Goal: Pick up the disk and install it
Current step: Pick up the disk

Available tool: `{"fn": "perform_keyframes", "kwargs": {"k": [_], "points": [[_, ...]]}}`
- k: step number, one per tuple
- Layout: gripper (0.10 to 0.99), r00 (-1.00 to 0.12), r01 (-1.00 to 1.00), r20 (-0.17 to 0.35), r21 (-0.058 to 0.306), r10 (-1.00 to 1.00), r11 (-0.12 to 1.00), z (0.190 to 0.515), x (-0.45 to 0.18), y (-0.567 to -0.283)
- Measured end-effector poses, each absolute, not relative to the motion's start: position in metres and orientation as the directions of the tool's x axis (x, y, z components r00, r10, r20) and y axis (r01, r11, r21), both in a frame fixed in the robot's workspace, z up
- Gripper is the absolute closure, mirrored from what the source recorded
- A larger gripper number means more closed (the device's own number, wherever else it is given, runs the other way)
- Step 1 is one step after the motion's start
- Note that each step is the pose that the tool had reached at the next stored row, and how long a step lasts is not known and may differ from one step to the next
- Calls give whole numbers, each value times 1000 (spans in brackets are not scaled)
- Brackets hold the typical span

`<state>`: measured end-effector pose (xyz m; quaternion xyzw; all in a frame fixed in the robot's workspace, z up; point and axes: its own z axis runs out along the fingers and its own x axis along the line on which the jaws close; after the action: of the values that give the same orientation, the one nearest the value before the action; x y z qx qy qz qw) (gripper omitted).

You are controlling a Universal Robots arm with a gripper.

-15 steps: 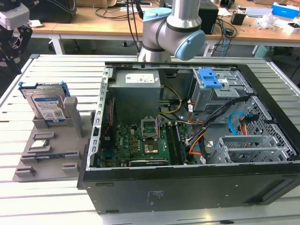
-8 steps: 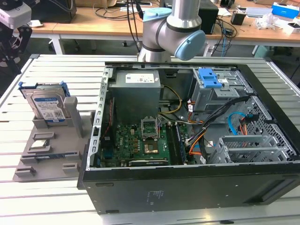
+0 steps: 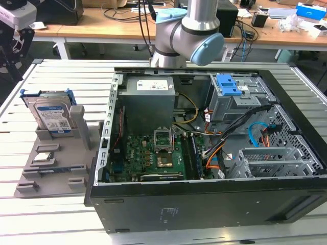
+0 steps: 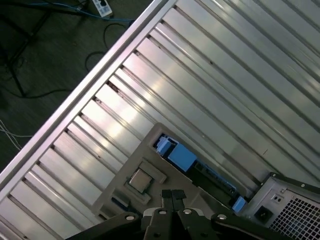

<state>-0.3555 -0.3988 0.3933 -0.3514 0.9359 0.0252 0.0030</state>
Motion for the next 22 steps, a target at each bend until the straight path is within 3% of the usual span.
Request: {"fn": "perform_keyframes", "kwargs": {"k": [22], "points": [[984,-578,-816,-23,45,-816,577,393,-355,-399]]}}
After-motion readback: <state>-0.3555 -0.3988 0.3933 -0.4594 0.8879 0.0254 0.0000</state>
